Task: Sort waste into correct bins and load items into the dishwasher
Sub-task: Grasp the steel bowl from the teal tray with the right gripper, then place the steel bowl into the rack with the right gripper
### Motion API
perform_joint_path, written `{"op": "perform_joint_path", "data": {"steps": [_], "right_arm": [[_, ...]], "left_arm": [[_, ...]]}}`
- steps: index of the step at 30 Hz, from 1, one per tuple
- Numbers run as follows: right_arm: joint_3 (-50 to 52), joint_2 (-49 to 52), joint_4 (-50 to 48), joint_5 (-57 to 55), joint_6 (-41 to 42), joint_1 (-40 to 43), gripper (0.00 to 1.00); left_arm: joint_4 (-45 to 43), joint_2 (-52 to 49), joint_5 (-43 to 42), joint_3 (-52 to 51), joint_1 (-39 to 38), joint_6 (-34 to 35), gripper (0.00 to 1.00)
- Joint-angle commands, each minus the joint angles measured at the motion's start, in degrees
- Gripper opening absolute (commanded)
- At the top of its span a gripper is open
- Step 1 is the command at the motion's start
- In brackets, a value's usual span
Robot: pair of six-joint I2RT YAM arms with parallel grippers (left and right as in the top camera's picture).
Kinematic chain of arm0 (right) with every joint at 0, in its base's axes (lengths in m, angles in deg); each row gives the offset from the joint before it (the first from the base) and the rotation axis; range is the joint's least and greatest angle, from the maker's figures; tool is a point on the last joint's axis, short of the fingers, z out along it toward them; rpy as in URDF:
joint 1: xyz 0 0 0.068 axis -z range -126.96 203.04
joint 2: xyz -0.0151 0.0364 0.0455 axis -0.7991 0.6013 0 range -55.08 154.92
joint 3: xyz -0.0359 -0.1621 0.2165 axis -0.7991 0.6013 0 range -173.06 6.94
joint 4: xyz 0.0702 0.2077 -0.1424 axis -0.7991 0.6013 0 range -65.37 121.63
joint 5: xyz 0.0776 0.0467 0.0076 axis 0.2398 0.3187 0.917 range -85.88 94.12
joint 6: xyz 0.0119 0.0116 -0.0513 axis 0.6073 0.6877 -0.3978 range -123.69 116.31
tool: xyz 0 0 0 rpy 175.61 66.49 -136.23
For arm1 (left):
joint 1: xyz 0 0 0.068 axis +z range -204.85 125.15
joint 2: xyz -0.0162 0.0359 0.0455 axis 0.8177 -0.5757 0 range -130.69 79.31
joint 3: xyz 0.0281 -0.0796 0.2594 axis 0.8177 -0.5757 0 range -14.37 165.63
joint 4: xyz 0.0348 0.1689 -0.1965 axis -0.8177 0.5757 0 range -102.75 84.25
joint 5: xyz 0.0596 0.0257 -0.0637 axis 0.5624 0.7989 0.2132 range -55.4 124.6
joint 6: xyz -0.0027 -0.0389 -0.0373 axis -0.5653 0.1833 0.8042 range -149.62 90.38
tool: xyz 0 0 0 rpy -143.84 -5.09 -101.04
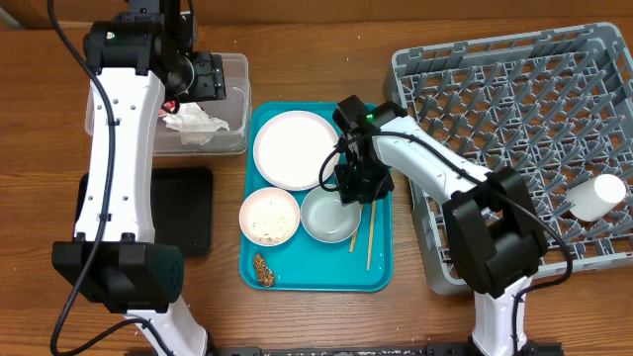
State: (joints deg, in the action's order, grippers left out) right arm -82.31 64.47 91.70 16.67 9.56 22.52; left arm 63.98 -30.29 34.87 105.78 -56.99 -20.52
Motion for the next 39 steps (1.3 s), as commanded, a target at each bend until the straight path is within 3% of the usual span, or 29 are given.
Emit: {"op": "perform_joint_path", "data": {"steps": [1,7,17,24,32,39], "right_arm": [[-0.7,0.2,-0.1,-1.7,0.5,-0.3,0.26],[-0.9,-0.5,1.2,-4.4,1.8,0.5,0.04],[-4.7,-10.9,2.8,-14.3,1.8,3.0,0.04],[-8.2,-21.3,1.5,-25.9,1.8,10.1,0.04],[-8.2,-24.8,-9.0,-50.4,1.8,23.1,0.04],[-8.2,-22.3,-28.8,-62.4,1.8,36.0,0.04]], "left_arm": [[0.0,1.7,-0.1,1.1,0.2,0.8,0.77],[0.0,1.7,-0.1,1.1,0.2,0.8,0.77],[-0.1,1.7,-0.1,1.1,0.2,0.8,0.77],[-0.1,1.7,-0.1,1.1,0.2,0.8,0.77],[-0.3,1.7,-0.1,1.1,0.2,0.8,0.77],[-0.3,1.7,-0.1,1.1,0.2,0.8,0.77]]}}
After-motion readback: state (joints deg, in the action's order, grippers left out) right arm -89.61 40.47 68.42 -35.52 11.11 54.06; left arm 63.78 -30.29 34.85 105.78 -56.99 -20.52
